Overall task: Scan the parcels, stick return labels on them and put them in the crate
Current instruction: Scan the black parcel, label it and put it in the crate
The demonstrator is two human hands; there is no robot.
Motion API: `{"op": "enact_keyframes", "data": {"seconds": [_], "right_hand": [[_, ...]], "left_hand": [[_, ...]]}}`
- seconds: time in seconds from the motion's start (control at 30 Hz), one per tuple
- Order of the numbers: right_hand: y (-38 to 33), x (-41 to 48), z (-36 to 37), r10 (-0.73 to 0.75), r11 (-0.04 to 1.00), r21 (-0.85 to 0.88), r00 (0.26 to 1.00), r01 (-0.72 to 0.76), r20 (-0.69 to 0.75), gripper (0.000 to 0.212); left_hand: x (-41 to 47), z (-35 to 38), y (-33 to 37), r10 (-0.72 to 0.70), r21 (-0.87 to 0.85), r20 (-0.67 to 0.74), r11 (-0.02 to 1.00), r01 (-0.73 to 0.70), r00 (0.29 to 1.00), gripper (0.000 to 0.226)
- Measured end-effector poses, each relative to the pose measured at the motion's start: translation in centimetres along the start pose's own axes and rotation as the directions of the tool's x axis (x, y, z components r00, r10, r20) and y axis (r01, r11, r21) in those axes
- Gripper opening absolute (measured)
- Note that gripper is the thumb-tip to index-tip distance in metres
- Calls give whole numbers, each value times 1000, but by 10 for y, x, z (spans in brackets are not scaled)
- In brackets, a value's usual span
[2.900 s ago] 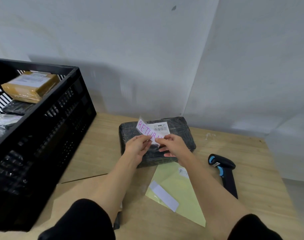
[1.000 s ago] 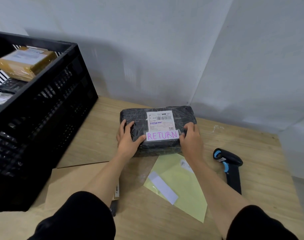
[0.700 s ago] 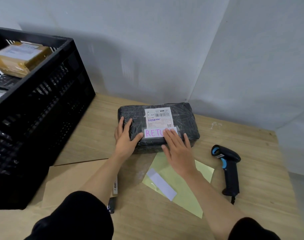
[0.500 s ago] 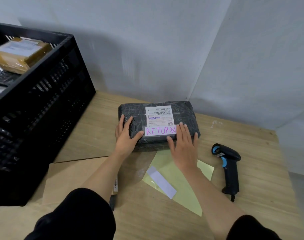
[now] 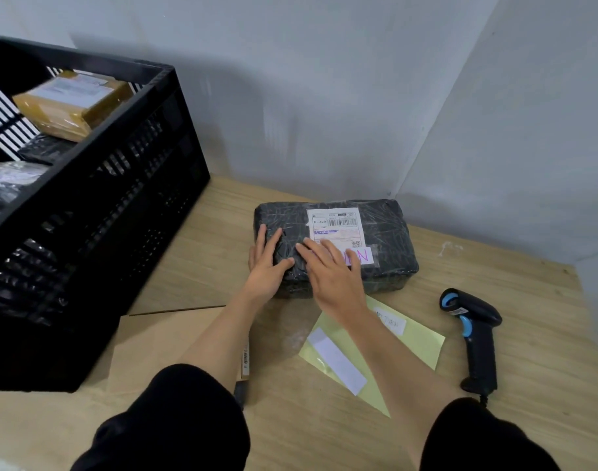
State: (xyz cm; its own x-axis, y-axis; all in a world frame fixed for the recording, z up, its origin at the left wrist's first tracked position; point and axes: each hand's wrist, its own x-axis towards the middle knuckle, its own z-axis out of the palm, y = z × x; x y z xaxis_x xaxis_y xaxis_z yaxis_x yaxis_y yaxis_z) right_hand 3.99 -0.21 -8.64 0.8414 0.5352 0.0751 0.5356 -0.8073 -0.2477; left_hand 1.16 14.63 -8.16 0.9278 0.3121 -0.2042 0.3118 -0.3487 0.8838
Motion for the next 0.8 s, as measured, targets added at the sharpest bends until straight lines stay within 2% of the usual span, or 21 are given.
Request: {"op": "enact_keyframes", "data": {"seconds": [0.1, 0.2, 0.27, 0.3, 0.33, 0.37, 0.5, 0.57, 0.63, 0.7, 0.73, 0.8], "right_hand": [[18, -8, 1, 39, 998, -51, 999, -40, -17, 53], [39, -18, -2, 271, 962, 2, 947, -275, -175, 56], [52, -18, -11, 547, 837, 172, 810, -520, -211, 61], [57, -15, -16, 667, 737, 288, 727, -612, -161, 67], [61, -12, -21, 739, 644, 385, 668, -661, -88, 75], [64, -9, -25, 765, 588, 442, 644, -678, -30, 82], [69, -4, -40, 773, 538, 506, 634, -674, 23, 95], [71, -5, -49, 801, 468, 585, 598, -663, 36, 90], [77, -9, -63, 826, 319, 753, 559, -575, 77, 71], [80, -14, -79, 811, 100, 893, 556, -438, 182, 60], [80, -17, -86, 786, 12, 920, 572, -393, 234, 62], [72, -21, -96, 693, -95, 937, 653, -336, 304, 64]], "left_hand": [[-1, 3, -2, 16, -2, -30, 1000, -17, 999, 64], [-2, 9, 0, -54, -42, -181, 998, 47, 982, 69], [-1, 12, 1, -219, -167, -251, 969, 181, 943, 81], [1, 13, 1, -311, -229, -240, 939, 258, 920, 87], [3, 13, 1, -383, -260, -208, 909, 327, 900, 90], [5, 12, 1, -420, -264, -177, 892, 368, 890, 89], [12, 7, 4, -393, -285, -160, 897, 339, 905, 75], [14, -1, 11, -358, -321, -159, 900, 295, 920, 72], [13, -15, 24, -288, -360, -161, 908, 215, 944, 71], [7, -36, 40, -189, -410, -182, 907, 100, 965, 71], [2, -48, 50, -138, -407, -214, 912, 41, 967, 71], [-11, -71, 66, -59, -351, -303, 935, -54, 951, 72]]}}
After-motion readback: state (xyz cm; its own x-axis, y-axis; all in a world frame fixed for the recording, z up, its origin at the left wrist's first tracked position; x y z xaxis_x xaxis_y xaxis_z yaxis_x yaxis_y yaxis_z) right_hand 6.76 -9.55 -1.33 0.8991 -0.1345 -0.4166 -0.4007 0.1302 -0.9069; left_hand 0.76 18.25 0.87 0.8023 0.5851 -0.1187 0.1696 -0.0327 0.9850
